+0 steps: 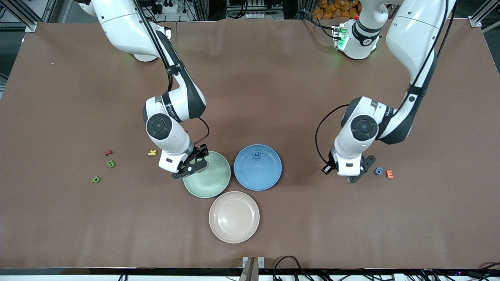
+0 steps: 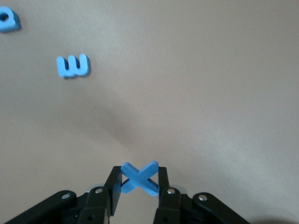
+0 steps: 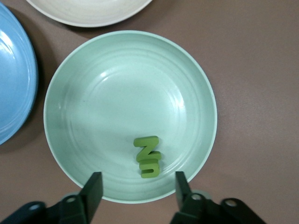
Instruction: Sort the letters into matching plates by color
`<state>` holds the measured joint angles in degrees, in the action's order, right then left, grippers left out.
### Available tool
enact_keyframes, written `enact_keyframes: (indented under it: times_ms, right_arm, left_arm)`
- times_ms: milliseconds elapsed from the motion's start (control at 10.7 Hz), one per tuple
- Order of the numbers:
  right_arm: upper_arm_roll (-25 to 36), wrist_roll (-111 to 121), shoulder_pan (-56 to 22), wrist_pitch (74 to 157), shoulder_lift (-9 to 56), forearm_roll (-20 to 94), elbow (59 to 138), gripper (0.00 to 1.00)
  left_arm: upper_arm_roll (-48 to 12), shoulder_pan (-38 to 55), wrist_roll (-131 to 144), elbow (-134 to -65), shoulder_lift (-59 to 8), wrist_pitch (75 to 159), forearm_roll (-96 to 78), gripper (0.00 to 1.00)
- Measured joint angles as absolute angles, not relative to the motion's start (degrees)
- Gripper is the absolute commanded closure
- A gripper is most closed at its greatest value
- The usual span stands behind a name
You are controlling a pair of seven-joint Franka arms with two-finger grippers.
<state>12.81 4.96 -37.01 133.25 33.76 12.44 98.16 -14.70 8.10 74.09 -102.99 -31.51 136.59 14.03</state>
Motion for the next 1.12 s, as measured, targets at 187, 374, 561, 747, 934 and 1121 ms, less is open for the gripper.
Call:
enact_keyframes:
  times_ms: [187,374,561,747,934,1121]
  right_arm:
    - [13.16,5.07,-36.92,133.25,33.76,12.36,97.95,0.00]
    - [14.07,5.10,-36.61,133.25,33.75,12.26,97.88,0.00]
    - [16.10,5.88,-35.66,132.73,33.60,12.15,97.78,0.00]
    - [17.24,10.14,-32.37,131.38,33.22,12.14,97.45,0.00]
    - [17.45,17.23,-28.02,130.19,32.85,12.13,97.24,0.00]
    - [17.57,25.45,-24.43,129.56,32.76,12.13,97.42,0.00]
  left_arm:
    - [-14.70,9.93,76.91,-102.76,-31.55,136.56,14.03,1.00]
    - [-14.72,11.49,78.95,-102.33,-31.55,136.56,14.03,1.00]
    - [-14.74,13.46,81.47,-101.73,-31.55,136.53,14.03,1.00]
    - [-14.77,15.77,84.51,-101.30,-31.58,136.43,14.02,1.00]
    - [-14.81,17.95,87.90,-100.08,-31.59,136.42,14.00,1.00]
    - [-14.82,20.14,89.35,-98.66,-31.77,136.34,12.78,1.00]
